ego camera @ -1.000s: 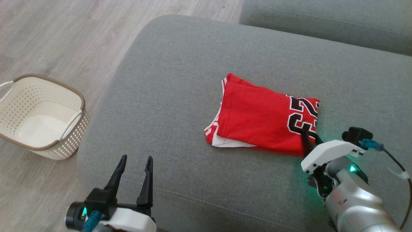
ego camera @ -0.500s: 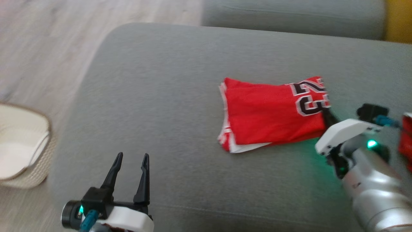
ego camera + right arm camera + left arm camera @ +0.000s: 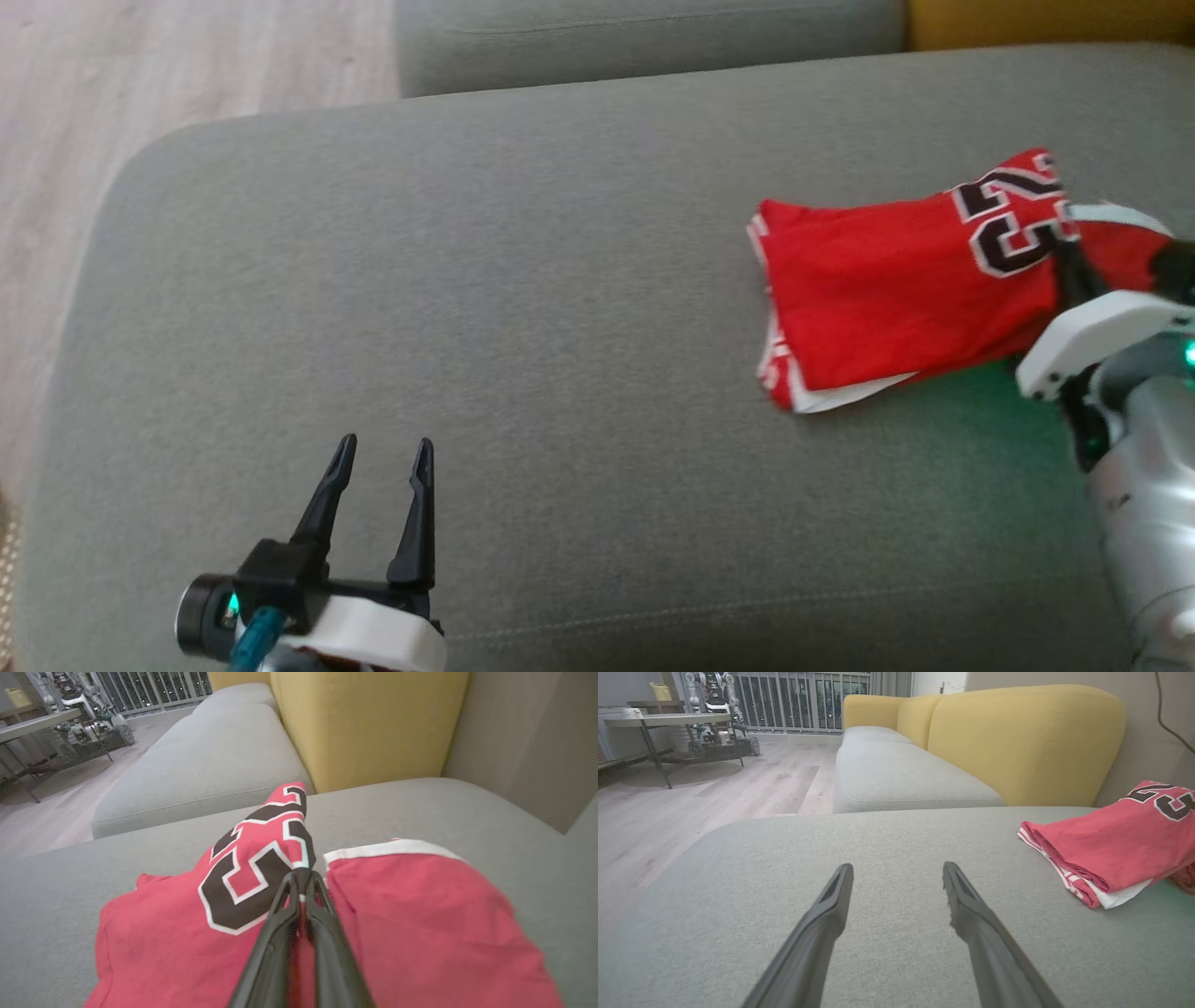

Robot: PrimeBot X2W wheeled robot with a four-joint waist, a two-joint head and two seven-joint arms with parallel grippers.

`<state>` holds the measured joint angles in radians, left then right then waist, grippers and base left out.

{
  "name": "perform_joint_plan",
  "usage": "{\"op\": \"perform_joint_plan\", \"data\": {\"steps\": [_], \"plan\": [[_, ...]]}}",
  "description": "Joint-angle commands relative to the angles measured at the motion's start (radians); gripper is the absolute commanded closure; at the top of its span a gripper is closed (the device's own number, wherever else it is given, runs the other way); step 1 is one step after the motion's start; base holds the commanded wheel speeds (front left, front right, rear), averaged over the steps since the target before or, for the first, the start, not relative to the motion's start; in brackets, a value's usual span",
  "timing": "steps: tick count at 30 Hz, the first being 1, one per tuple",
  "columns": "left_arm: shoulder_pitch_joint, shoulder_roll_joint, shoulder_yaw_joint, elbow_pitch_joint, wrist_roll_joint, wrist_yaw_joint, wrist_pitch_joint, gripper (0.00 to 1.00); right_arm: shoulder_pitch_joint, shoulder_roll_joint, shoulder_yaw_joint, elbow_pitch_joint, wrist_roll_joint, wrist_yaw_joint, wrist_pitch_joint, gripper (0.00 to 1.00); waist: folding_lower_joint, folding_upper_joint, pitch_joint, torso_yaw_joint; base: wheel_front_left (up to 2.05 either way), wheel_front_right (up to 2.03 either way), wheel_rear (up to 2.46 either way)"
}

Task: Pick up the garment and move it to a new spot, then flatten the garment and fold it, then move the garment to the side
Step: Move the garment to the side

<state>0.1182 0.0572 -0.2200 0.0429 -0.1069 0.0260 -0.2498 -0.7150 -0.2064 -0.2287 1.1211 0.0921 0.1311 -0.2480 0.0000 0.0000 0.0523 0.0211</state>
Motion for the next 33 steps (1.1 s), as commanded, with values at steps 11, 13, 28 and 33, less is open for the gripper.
{"op": "perform_joint_plan", "data": {"steps": [11, 13, 28, 33], "plan": [[-0.042, -0.007, 0.042, -0.043, 0.013, -0.012, -0.012, 0.0, 0.043, 0.001, -0.265, -0.365, -0.182, 0.0, 0.133, 1.0, 0.0, 0.0, 0.021, -0.029, 0.0, 0.0, 0.0], [-0.043, -0.007, 0.045, -0.042, 0.014, -0.016, -0.012, 0.0, 0.072, 0.021, -0.311, -0.449, -0.22, 0.0, 0.171, 1.0, 0.0, 0.0, 0.025, -0.028, 0.0, 0.0, 0.0], [-0.046, -0.007, 0.053, -0.031, -0.001, 0.009, -0.012, 0.0, 0.28, 0.155, -0.327, -0.81, -0.414, 0.0, 0.289, 0.0, 0.0, 0.0, -0.015, 0.009, 0.0, 0.0, 0.0], [-0.042, -0.007, 0.062, -0.038, -0.025, 0.029, -0.012, 0.0, 0.352, 0.156, -0.133, -0.783, -0.219, 0.0, 0.273, 0.0, 0.0, 0.0, -0.042, 0.022, 0.0, 0.0, 0.0]]}}
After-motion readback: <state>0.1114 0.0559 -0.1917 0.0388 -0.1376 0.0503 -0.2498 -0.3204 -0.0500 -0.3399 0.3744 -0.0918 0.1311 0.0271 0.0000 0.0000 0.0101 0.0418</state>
